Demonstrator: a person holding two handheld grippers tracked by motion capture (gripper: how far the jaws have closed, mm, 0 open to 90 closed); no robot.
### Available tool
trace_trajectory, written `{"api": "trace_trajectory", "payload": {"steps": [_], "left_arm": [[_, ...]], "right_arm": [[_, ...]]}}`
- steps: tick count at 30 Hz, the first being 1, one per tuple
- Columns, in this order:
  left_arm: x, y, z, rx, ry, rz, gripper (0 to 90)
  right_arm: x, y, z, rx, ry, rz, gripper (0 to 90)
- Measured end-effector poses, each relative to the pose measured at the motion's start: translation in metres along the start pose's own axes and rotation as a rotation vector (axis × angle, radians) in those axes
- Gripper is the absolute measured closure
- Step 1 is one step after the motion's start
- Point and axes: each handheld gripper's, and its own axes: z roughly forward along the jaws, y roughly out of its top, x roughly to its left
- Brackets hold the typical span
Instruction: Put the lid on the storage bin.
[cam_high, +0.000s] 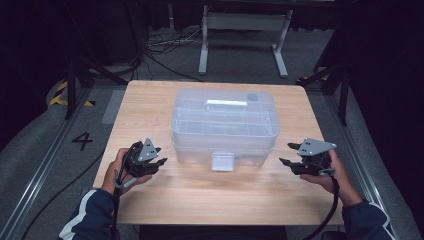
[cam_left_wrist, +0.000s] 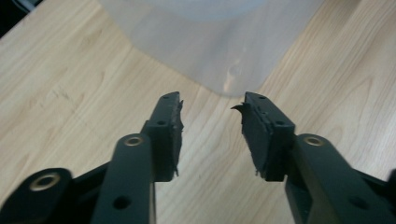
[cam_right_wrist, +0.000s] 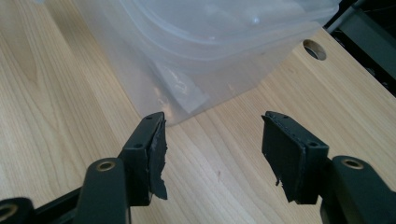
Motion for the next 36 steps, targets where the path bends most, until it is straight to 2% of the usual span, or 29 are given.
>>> {"api": "trace_trajectory", "payload": {"steps": [1,2,5,9,12,14,18,20,28,30,36], "left_arm": [[0.0,-0.001,0.0,0.001,-0.002,-0.001,52.8],[-0.002,-0.004,-0.001,0.017,0.016,-0.003,46.7],[-0.004,-0.008,-0.002,0.023,0.026,-0.004,44.2],[-0.004,-0.016,-0.005,0.034,0.032,-0.027,37.6],[-0.005,-0.021,-0.006,0.041,0.058,-0.05,30.1],[-0.005,-0.026,-0.007,0.042,0.053,-0.056,27.4],[-0.004,-0.035,-0.009,0.052,0.045,-0.064,24.6],[-0.003,-0.038,-0.011,0.05,0.031,-0.076,24.3],[0.001,-0.058,-0.015,0.06,0.016,-0.11,23.5],[0.001,-0.06,-0.015,0.058,0.012,-0.12,23.5],[0.004,-0.07,-0.016,0.056,-0.001,-0.142,23.5]], "right_arm": [[0.0,-0.002,-0.001,0.001,-0.003,0.0,40.6],[0.0,-0.005,-0.002,0.002,-0.008,0.006,40.2],[0.0,-0.009,-0.004,0.007,-0.008,0.01,40.0],[-0.001,-0.018,-0.006,0.013,-0.017,0.02,39.5],[-0.002,-0.026,-0.007,0.023,-0.022,0.033,38.5],[-0.003,-0.032,-0.008,0.028,-0.025,0.045,37.6],[-0.006,-0.043,-0.011,0.031,-0.038,0.073,36.4],[-0.007,-0.05,-0.011,0.029,-0.046,0.095,35.9],[-0.01,-0.077,-0.013,0.022,-0.063,0.177,34.1],[-0.01,-0.08,-0.014,0.022,-0.065,0.184,33.8],[-0.013,-0.097,-0.015,0.017,-0.067,0.261,33.3]]}}
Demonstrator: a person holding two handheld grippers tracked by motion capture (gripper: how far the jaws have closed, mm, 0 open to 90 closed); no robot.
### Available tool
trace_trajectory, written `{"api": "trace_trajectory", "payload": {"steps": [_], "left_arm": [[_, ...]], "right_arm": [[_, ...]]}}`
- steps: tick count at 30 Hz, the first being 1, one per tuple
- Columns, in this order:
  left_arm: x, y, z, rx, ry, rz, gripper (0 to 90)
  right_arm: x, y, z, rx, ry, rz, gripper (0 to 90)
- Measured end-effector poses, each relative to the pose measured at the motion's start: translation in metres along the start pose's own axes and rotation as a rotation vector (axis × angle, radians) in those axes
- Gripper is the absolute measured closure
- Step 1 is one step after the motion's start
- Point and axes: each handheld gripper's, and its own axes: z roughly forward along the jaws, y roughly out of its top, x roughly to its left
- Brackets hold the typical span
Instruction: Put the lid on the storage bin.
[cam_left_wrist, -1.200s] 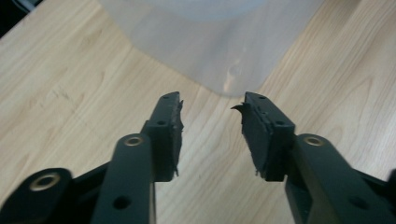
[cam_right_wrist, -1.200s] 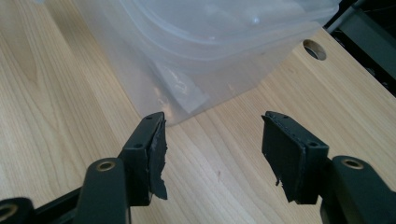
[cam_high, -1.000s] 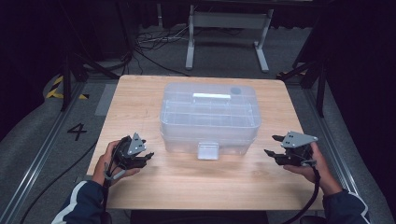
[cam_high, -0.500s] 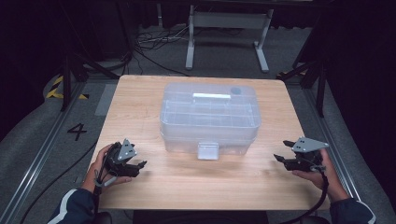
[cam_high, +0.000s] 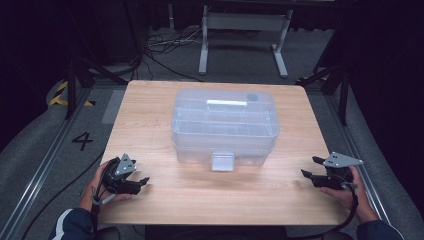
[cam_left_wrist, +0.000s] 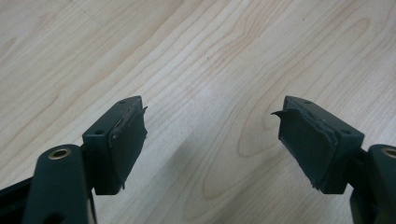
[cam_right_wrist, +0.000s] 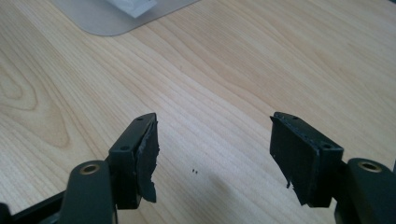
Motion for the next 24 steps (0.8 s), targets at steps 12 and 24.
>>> {"api": "trace_trajectory", "payload": {"steps": [12,24], "left_arm": [[0.014,-0.026,-0.001,-0.024,-0.037,-0.113,22.6],[0.017,-0.035,0.0,-0.043,-0.035,-0.205,18.5]], "right_arm": [[-0.006,-0.022,0.0,-0.008,0.022,0.126,29.5],[-0.006,-0.035,0.003,0.032,0.044,0.175,22.0]]}}
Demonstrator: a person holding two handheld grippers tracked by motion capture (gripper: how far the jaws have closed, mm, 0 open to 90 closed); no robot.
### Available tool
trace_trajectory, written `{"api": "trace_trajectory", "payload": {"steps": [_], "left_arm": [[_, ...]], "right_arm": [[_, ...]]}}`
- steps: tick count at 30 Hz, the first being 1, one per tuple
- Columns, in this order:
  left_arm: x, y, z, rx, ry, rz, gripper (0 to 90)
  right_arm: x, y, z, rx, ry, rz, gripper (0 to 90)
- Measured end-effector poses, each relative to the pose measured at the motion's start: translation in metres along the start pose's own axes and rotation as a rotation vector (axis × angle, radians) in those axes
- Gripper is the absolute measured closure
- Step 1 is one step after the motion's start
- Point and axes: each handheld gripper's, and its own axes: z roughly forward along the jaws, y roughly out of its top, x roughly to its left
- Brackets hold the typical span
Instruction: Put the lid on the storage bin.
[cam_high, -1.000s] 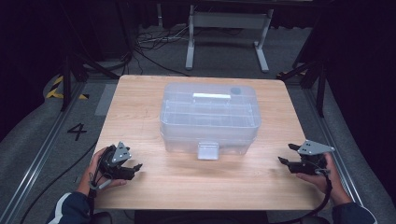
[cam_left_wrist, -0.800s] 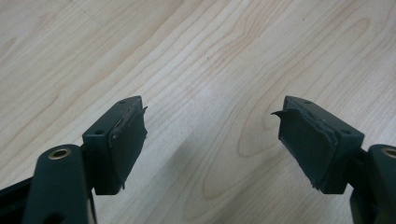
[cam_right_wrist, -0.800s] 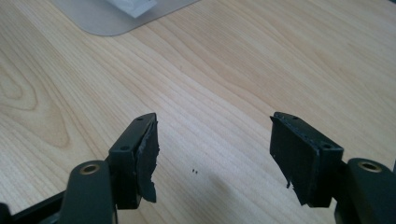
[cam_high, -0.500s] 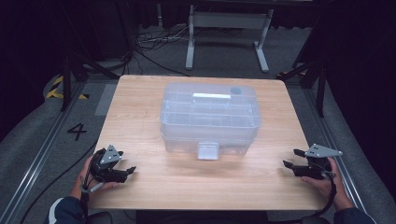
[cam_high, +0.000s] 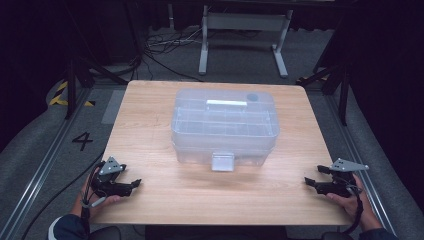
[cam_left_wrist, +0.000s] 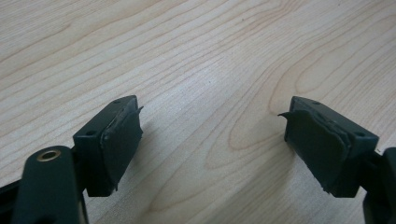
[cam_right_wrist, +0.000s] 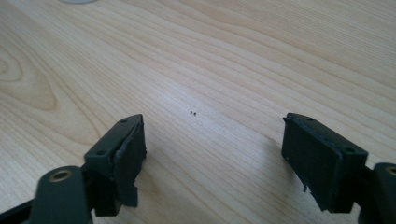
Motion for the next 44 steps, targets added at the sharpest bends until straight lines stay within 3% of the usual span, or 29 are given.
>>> {"api": "trace_trajectory", "payload": {"steps": [36,44], "left_arm": [[-0.005,0.0017,0.0022,0.005,0.032,-0.027,16.4],[-0.0098,0.0044,0.0054,0.006,0.058,-0.057,14.3]], "right_arm": [[0.0009,0.0008,0.0011,0.001,-0.012,0.01,21.7],[0.0015,0.0007,0.0009,0.001,-0.021,0.014,21.3]]}}
